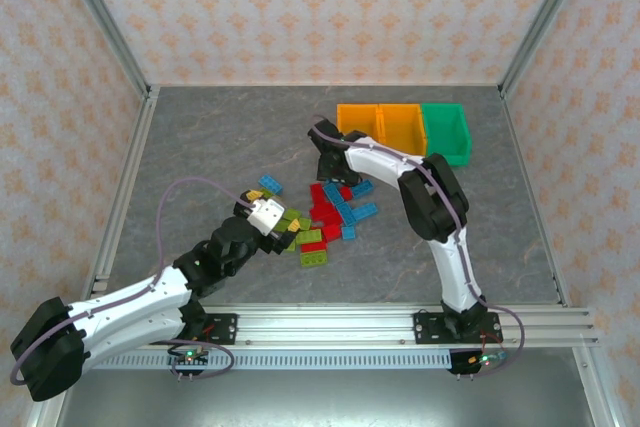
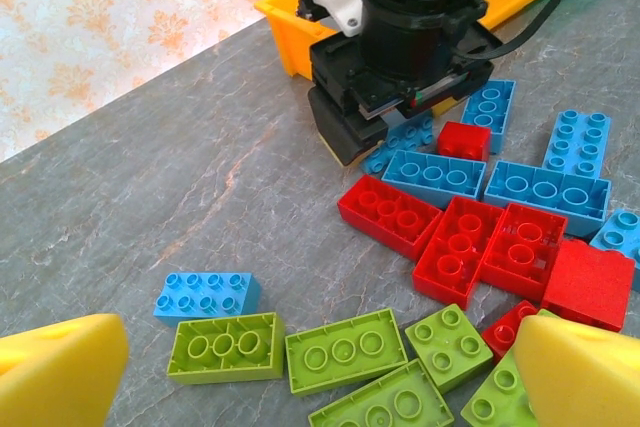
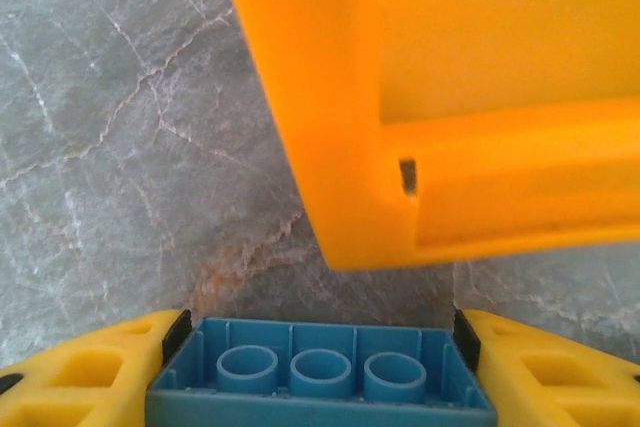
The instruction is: Sort the legos into containers by color
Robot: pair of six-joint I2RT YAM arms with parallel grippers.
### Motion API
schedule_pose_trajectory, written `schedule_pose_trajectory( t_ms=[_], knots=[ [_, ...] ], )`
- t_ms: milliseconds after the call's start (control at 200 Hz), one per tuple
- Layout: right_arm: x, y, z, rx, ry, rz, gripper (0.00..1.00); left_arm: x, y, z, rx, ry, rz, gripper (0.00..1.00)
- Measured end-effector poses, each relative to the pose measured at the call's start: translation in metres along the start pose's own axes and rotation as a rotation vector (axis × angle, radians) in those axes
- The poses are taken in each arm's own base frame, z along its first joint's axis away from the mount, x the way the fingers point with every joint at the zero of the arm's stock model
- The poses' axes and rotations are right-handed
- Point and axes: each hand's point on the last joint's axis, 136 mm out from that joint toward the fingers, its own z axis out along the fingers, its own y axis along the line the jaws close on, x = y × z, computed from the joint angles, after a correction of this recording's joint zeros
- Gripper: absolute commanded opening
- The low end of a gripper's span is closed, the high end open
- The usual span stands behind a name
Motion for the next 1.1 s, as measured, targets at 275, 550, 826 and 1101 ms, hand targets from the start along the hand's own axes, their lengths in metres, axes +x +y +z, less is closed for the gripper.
schedule_pose_trajectory(
  t_ms=[275,550,826,1101],
  knots=[
    [-0.049,-0.015,-0.113,-0.091,-0.293,0.07,0.48,-0.009,0.002,-0.003,-0.006,-0.037,-0.016,1.0],
    [-0.157,-0.05,-0.101,-0.068,-0.415,0.233,0.54,-0.014,0.023,-0.005,-0.121,-0.056,-0.101,1.0],
    [-0.162,-0.047,-0.038,0.0,-0.293,0.207,0.79,-0.006,0.047,-0.008,-0.259,-0.036,-0.214,1.0],
    [-0.138,-0.059,-0.08,-0.019,-0.273,0.196,0.86,-0.001,0.071,-0.013,-0.372,0.002,-0.284,1.0]
  ],
)
